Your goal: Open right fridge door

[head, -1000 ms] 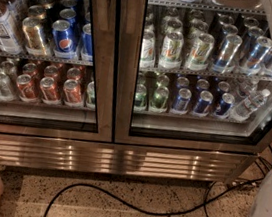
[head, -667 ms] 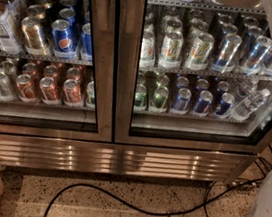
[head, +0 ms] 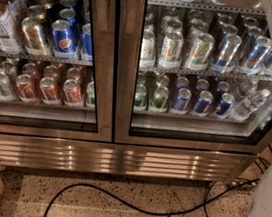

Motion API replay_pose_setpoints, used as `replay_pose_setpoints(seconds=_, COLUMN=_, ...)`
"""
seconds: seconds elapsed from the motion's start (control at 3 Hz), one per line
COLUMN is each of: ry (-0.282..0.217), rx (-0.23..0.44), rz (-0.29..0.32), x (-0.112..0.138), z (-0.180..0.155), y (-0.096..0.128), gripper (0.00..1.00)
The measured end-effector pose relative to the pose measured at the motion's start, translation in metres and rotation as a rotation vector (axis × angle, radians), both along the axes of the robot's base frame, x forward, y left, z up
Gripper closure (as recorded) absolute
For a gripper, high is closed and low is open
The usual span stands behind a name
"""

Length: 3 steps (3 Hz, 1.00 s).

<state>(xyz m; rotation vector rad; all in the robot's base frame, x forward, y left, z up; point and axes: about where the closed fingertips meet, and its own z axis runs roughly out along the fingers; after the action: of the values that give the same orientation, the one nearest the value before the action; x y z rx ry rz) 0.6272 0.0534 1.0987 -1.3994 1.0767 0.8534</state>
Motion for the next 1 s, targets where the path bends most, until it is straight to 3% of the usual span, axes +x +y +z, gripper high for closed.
replay_pose_setpoints(seconds=1.0, ry=0.030, rx=0.010, rz=-0.007, x=-0.0016, z=-0.0070, y=-0.0012, gripper=1.00)
